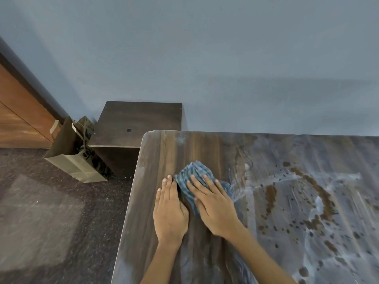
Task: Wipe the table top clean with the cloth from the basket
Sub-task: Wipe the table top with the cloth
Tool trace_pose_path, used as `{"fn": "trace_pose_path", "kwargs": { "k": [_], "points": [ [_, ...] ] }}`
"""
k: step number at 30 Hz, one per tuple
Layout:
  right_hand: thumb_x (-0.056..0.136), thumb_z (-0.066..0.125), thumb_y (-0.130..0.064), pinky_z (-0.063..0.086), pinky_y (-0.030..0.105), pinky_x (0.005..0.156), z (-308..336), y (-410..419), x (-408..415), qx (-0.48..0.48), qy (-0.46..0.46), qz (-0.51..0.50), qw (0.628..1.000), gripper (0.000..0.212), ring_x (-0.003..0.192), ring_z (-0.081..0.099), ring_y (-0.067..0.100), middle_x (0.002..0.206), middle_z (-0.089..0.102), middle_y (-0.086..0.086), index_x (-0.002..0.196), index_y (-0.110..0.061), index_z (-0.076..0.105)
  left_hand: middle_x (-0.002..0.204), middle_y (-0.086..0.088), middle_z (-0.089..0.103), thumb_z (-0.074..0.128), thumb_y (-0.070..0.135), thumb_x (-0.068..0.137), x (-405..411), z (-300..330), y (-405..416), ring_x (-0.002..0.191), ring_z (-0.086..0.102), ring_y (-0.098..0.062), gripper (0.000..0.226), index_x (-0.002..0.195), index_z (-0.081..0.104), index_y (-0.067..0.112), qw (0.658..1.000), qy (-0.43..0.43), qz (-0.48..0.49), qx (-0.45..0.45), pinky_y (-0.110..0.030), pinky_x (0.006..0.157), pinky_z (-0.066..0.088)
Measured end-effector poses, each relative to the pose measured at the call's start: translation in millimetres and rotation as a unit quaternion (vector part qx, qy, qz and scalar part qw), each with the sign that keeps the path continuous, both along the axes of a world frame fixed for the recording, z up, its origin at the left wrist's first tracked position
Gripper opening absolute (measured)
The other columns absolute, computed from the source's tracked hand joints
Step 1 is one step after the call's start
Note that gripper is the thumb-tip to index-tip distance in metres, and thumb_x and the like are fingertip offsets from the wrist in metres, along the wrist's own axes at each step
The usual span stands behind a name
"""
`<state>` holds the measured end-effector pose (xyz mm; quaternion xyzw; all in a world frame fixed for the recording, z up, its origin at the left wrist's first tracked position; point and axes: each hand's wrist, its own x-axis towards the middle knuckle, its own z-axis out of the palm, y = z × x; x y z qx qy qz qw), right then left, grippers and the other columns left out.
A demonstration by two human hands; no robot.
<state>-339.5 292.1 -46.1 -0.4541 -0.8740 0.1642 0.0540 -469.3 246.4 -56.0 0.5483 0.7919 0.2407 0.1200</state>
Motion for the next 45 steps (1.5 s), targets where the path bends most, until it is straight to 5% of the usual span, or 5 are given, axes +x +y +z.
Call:
{"fn": "trace_pose_path", "kwargs": {
  "k": [8,17,27,35,45],
  "points": [
    [0.103,0.022,-0.032,0.002,0.042,0.119,8,62,19,-0.014,-0.063,-0.184,0.981,0.049,0.147,0.0,0.021,0.159,0.007,-0.008,0.151,-0.027,0.011,0.153,-0.002,0.027,0.036,0.006,0.092,5,2,-8,0.143,0.018,-0.013,0.053,0.144,0.029,0.011,1.0,0.012,0.005,-0.009,-0.027,0.117,0.009],
    [0.1,0.027,-0.028,-0.008,0.032,0.115,1,-13,-3,-0.005,-0.009,0.014,1.0,0.05,0.146,-0.003,0.012,0.157,0.009,-0.016,0.149,-0.031,0.02,0.152,-0.005,0.029,0.034,0.014,0.092,2,-1,-8,0.142,0.02,-0.014,0.053,0.144,0.029,0.009,1.0,0.002,0.003,-0.011,-0.026,0.116,0.008],
    [0.103,0.022,-0.029,-0.002,0.039,0.118,6,26,11,-0.017,-0.053,-0.135,0.989,0.05,0.147,-0.004,0.019,0.159,0.003,-0.01,0.151,-0.028,0.008,0.155,-0.001,0.021,0.035,0.009,0.093,3,0,-24,0.144,0.012,-0.012,0.055,0.146,0.024,0.012,1.0,0.02,-0.01,-0.012,-0.023,0.115,0.002],
    [0.1,0.031,-0.025,-0.006,0.038,0.116,2,-54,-4,-0.011,-0.022,-0.008,1.0,0.051,0.147,-0.001,0.017,0.158,0.011,-0.013,0.15,-0.03,0.017,0.154,-0.002,0.024,0.037,0.011,0.093,3,1,-55,0.138,0.005,-0.003,0.054,0.146,0.023,0.011,0.999,0.009,-0.029,-0.014,-0.022,0.115,0.004],
    [0.103,0.022,-0.028,0.0,0.04,0.118,15,-15,27,-0.039,-0.078,-0.111,0.99,0.049,0.147,-0.003,0.021,0.16,0.003,-0.009,0.151,-0.028,0.009,0.156,0.006,0.005,0.033,0.009,0.092,0,3,-93,0.139,-0.008,-0.003,0.061,0.149,0.012,0.017,0.996,0.024,-0.085,-0.026,-0.019,0.114,-0.006]
  ]
}}
